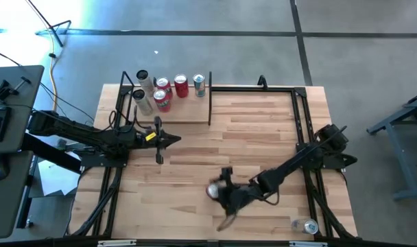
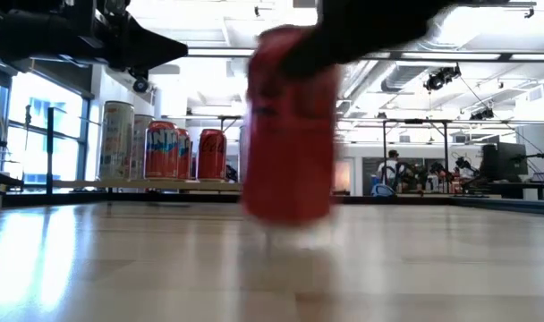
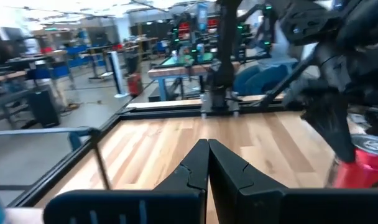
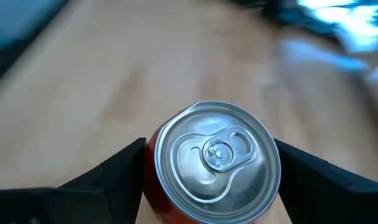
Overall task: Place canned beverage on shelf
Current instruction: Put the red soda can aligned with the other red soda can on the shelf
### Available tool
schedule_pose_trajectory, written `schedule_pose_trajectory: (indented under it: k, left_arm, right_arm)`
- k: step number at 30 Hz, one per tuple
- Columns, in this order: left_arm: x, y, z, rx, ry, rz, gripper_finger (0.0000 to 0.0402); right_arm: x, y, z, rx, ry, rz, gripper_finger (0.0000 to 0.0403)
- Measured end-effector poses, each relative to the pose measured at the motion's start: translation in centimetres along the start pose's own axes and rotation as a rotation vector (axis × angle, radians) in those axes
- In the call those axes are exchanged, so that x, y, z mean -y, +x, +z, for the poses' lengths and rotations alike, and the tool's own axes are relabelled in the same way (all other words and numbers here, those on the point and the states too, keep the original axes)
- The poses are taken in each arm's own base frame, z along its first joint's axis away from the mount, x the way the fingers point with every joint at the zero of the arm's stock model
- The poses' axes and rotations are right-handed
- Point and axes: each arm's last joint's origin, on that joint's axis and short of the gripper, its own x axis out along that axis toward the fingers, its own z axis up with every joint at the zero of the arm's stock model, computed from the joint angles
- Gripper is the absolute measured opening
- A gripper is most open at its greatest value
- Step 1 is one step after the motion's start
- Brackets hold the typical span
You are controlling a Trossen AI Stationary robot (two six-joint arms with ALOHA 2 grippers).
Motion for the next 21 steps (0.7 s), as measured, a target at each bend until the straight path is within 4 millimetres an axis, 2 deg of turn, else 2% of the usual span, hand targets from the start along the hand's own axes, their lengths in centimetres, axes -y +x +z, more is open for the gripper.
schedule_pose_trajectory:
  k: [2,5,12,17,21]
  left_arm:
    - [-0.1,0.0,0.0,0.000,-0.001,0.043,0.0000]
    - [-0.3,-0.1,0.2,0.005,0.024,0.077,0.0000]
    - [-0.8,-1.7,1.4,0.046,0.070,0.095,0.0000]
    - [-1.4,-3.4,1.8,0.031,0.078,0.143,0.0000]
    - [-1.7,-4.6,2.1,0.042,0.088,0.146,0.0000]
  right_arm:
    - [1.6,0.4,1.3,0.019,0.031,-0.101,0.0285]
    - [4.5,1.2,2.9,0.041,0.107,-0.164,0.0285]
    - [12.0,2.4,6.7,0.081,0.180,-0.174,0.0285]
    - [17.2,2.8,8.5,0.091,0.204,-0.256,0.0285]
    - [21.0,4.2,8.9,0.083,0.228,-0.268,0.0285]
